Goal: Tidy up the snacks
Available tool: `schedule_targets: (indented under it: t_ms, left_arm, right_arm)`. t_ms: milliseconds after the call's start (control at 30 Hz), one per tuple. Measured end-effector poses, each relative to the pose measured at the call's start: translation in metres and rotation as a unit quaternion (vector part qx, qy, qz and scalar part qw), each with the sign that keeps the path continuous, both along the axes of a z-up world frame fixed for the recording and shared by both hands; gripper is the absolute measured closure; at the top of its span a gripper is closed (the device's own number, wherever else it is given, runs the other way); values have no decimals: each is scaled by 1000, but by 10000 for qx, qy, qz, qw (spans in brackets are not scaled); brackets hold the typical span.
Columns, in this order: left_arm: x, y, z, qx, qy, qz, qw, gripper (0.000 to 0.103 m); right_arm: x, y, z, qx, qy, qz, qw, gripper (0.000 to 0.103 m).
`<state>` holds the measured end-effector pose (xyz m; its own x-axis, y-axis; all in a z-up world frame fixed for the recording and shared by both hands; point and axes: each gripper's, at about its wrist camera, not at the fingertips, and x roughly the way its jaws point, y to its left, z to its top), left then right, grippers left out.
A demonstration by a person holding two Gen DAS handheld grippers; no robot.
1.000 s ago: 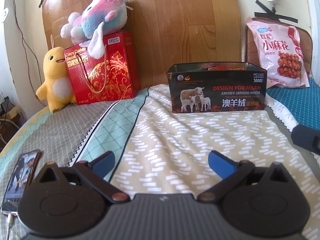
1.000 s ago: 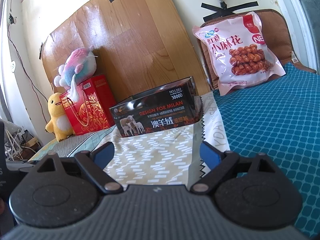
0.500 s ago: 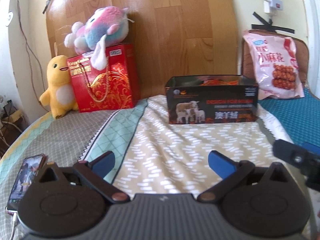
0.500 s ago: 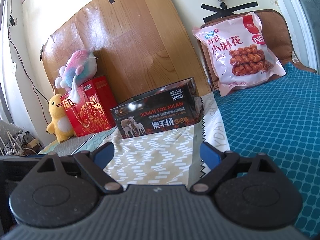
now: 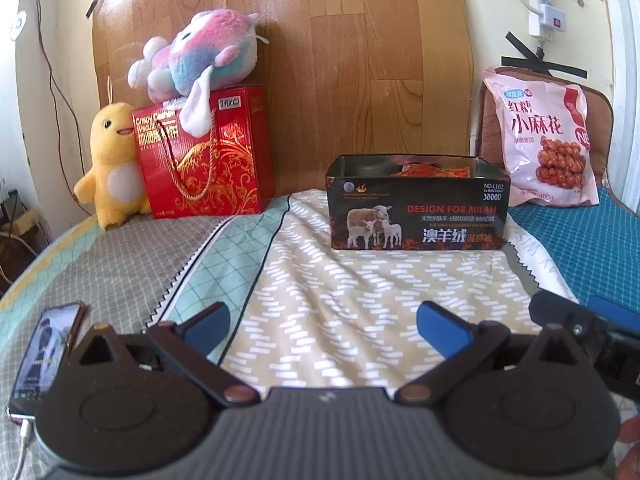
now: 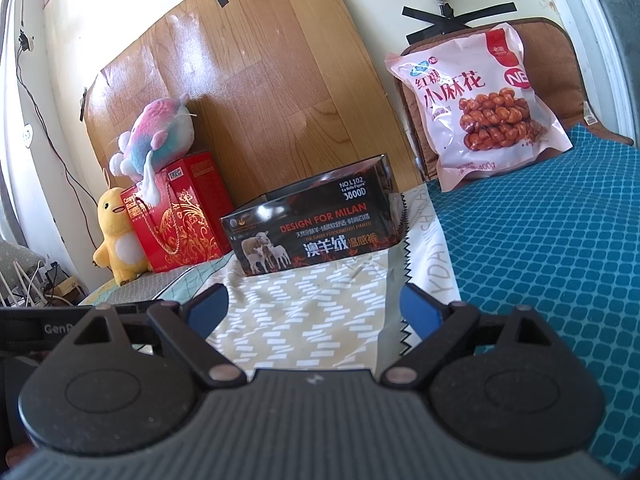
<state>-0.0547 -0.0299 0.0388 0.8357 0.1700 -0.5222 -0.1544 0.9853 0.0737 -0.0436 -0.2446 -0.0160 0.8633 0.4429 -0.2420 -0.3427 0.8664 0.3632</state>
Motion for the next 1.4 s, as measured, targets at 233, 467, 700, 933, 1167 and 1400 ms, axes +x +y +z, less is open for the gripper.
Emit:
schedule_targets:
  t_ms: [233,467,700,933,1167,1400]
  left_arm:
    - [3,0,-3,149,113,153,9997,0]
    - [4,-3,-5,184,202,106,9996,0]
    - [4,-4,-7,245,211,116,9994,0]
    - [2,-7,-6,371,140,133,9991,0]
    - [0,-10,-5,525,36,149,9985,0]
    - [-1,-9,-5,485,33,101,9988,0]
  right_arm:
    - [0,0,0,4,1,5,10000,9]
    - [0,0,0,8,0,1,10000,9]
    - [0,0,0,12,-2,-3,10000,9]
    - [0,0,0,19,-3,-5,10000,8]
    - [0,-1,0,20,-5,-3,10000,8]
    - [0,0,0,22,-3,-2,10000,8]
